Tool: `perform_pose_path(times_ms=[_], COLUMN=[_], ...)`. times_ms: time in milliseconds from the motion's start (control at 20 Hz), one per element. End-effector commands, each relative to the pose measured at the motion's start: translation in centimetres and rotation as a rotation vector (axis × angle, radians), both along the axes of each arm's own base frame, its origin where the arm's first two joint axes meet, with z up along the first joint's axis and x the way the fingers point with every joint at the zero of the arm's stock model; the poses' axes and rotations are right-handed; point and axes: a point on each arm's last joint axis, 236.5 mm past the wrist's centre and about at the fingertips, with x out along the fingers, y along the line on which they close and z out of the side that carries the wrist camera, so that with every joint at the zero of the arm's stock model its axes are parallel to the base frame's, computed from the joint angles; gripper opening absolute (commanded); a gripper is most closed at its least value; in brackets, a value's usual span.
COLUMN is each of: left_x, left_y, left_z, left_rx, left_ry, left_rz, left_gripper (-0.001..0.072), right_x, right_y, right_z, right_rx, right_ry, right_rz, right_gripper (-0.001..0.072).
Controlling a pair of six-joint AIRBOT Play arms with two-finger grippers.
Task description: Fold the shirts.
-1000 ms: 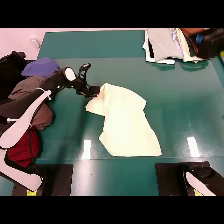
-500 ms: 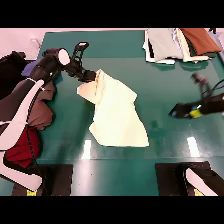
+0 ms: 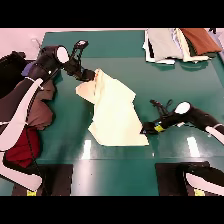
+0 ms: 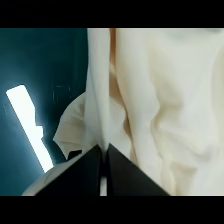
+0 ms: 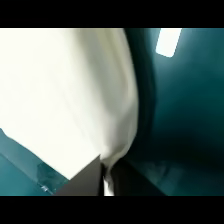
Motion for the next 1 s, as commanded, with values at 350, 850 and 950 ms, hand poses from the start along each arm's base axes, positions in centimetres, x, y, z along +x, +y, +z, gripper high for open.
perform_pose_path(times_ms=[350, 850, 950], left_x=[-4.1, -24.6, -25.5], left_y=[9.8, 10.5, 9.4], left_z=[23.4, 43.4, 42.9], left_rx=[-0.086, -0.333, -0.365], left_ry=[-0.497, -1.007, -0.973], left_rz=[0.146, 0.058, 0.016], left_gripper=[0.0025, 0.0024, 0.0024], right_x=[11.3, 3.7, 3.7], right_y=[-8.2, -17.2, -16.9], right_z=[23.7, 52.3, 54.1], right_rx=[-0.185, -0.362, -0.342], right_ry=[-0.704, -1.372, -1.398], right_rz=[-0.054, -0.386, -0.387], right_gripper=[0.0018, 0.0018, 0.0017])
